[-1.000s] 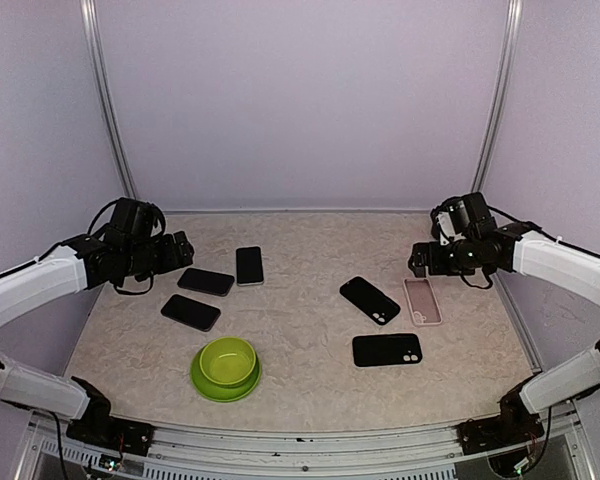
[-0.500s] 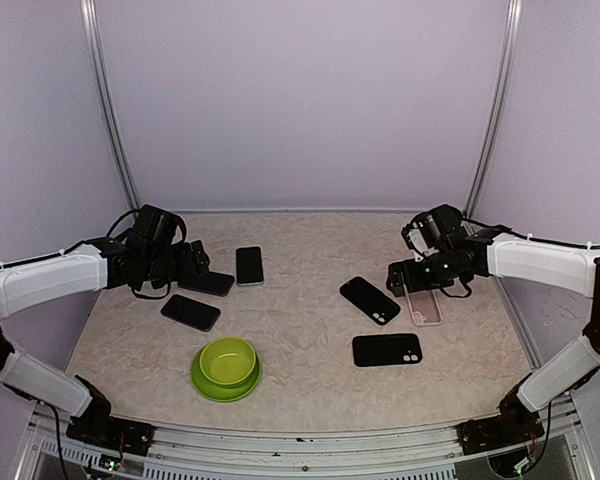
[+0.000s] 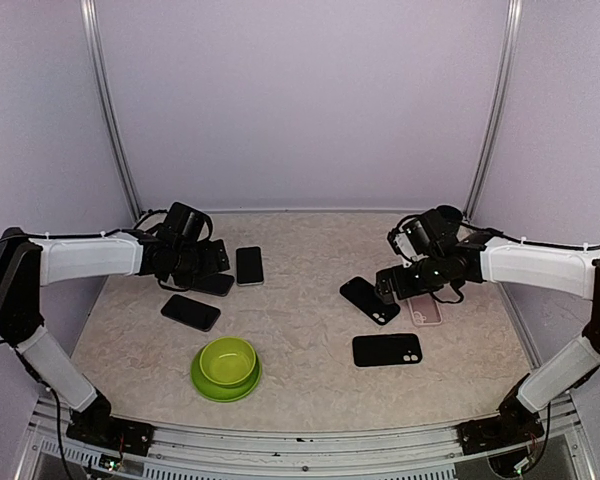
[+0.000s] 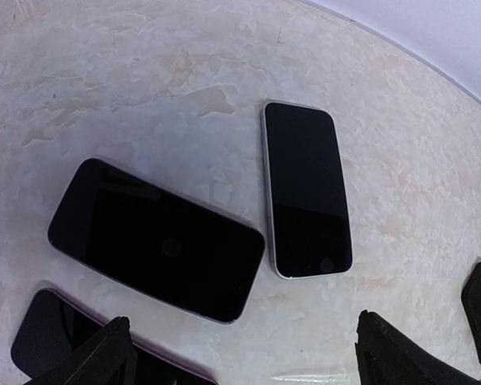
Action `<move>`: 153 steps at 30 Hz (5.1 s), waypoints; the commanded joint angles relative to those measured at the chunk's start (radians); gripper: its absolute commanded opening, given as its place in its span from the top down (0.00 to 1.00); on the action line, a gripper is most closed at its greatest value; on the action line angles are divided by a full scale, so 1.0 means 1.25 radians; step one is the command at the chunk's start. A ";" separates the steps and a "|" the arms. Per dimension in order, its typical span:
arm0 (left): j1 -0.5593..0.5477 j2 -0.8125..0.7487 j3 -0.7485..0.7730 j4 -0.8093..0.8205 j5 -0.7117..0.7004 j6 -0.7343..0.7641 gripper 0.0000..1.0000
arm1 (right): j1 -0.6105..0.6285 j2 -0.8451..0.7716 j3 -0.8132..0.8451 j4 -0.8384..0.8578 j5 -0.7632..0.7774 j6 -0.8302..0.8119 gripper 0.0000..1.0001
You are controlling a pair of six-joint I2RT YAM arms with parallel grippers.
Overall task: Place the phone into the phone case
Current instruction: Move the phone to the center of the board.
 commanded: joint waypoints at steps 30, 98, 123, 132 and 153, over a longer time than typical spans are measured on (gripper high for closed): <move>-0.015 0.425 0.338 0.012 0.047 0.011 0.07 | 0.051 -0.014 0.016 0.031 0.034 0.008 0.00; -0.138 -0.105 -0.076 -0.002 -0.021 -0.096 0.07 | 0.103 0.592 0.599 0.078 -0.172 -0.206 0.00; -0.173 -0.244 -0.151 -0.046 -0.059 -0.148 0.07 | 0.113 0.836 0.859 0.083 -0.174 -0.215 0.00; -0.174 -0.270 -0.151 -0.063 -0.068 -0.152 0.07 | 0.116 0.876 0.900 0.075 -0.161 -0.223 0.00; -0.176 -0.279 -0.158 -0.060 -0.072 -0.148 0.07 | 0.128 0.925 0.922 0.061 -0.161 -0.226 0.20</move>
